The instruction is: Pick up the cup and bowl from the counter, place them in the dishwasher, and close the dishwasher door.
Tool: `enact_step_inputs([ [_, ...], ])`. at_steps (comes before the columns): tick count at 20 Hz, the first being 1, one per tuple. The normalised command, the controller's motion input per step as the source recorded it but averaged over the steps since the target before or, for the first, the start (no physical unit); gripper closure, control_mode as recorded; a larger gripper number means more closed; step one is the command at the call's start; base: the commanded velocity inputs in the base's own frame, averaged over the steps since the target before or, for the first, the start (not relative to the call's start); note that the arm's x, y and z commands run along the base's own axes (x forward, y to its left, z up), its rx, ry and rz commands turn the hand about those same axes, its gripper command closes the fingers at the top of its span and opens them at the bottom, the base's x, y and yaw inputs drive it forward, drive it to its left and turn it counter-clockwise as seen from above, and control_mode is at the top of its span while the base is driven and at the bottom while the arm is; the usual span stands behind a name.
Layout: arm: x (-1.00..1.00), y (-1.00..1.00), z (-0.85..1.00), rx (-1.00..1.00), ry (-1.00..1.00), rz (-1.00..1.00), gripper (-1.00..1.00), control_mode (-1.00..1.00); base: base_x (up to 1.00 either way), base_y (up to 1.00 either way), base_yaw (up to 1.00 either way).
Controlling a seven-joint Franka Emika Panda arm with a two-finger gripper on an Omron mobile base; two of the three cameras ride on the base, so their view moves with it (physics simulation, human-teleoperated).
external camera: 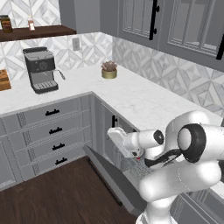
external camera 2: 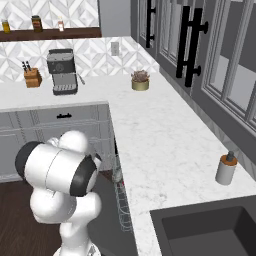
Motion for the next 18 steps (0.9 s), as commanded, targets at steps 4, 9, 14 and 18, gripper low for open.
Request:
enact_step_inputs([
  [4,0.06,0.99,0.56,0.21,-0.68,0.21,-1.00,-1.00,0.00,0.00,0.00],
  [9,0.20,0.69,0.01,-0.03,-1.00,0.15,-1.00,-1.00,0.00,0.00,0.00],
  [14,0.27,0.65,0.00,-0.20,-1.00,0.06,-1.00,-1.00,0.00,0.00,0.00],
  [18,0.05,0.33,-0.16,-0.57,-1.00,0.02,-1.00,-1.00,0.00,0.00,0.00],
])
